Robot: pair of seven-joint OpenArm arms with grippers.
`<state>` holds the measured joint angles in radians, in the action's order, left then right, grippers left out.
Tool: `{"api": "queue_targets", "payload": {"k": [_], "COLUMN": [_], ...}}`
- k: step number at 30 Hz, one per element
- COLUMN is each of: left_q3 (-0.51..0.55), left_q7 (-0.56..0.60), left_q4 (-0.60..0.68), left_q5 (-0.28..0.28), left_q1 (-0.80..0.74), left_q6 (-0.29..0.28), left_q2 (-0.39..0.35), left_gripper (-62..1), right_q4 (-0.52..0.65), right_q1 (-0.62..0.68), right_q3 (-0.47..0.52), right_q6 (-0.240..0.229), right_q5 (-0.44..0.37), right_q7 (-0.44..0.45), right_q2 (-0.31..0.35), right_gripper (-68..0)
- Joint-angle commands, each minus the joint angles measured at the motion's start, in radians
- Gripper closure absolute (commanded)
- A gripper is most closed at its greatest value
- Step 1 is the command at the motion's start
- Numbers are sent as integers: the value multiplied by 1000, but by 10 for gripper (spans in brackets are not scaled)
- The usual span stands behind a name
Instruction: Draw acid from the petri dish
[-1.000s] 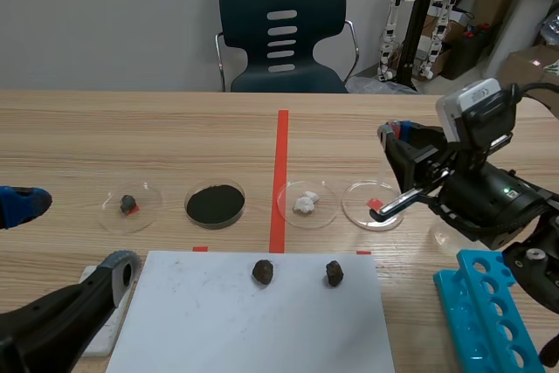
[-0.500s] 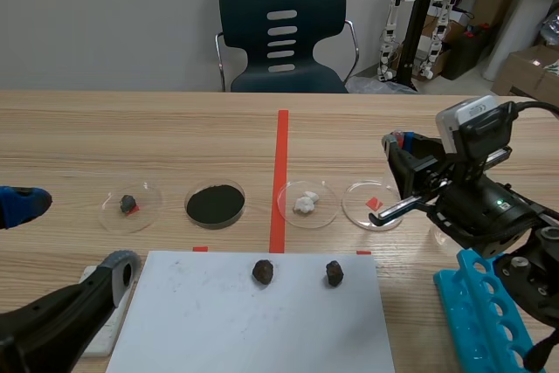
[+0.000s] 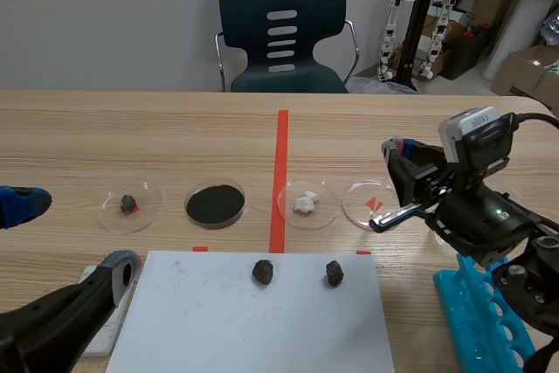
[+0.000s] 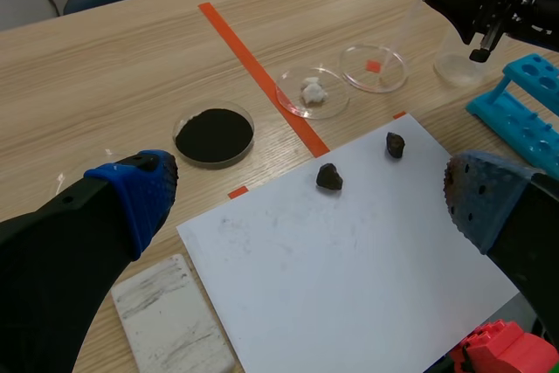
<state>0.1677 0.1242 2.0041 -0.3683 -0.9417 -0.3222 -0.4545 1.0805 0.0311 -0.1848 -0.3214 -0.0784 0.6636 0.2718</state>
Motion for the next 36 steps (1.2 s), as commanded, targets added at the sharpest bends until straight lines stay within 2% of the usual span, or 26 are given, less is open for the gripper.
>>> {"api": "queue_targets", "payload": {"k": [1, 36], "left_q3": [-5, -5], "left_q7": [14, 14], "left_q4": [6, 6], "left_q5": [-10, -10], "left_q1": [-3, -3], "left_q6": [-2, -2], "left_q2": [5, 5], "left_gripper": [-623, -623], "right_q4": [5, 5], "right_q1": [-17, -14], "right_q3": [7, 7], "right_q6": [0, 0], "right_q5": [-16, -27], "right_q7": [20, 1], "right_q2": [2, 2], "right_gripper": [-19, -35]}}
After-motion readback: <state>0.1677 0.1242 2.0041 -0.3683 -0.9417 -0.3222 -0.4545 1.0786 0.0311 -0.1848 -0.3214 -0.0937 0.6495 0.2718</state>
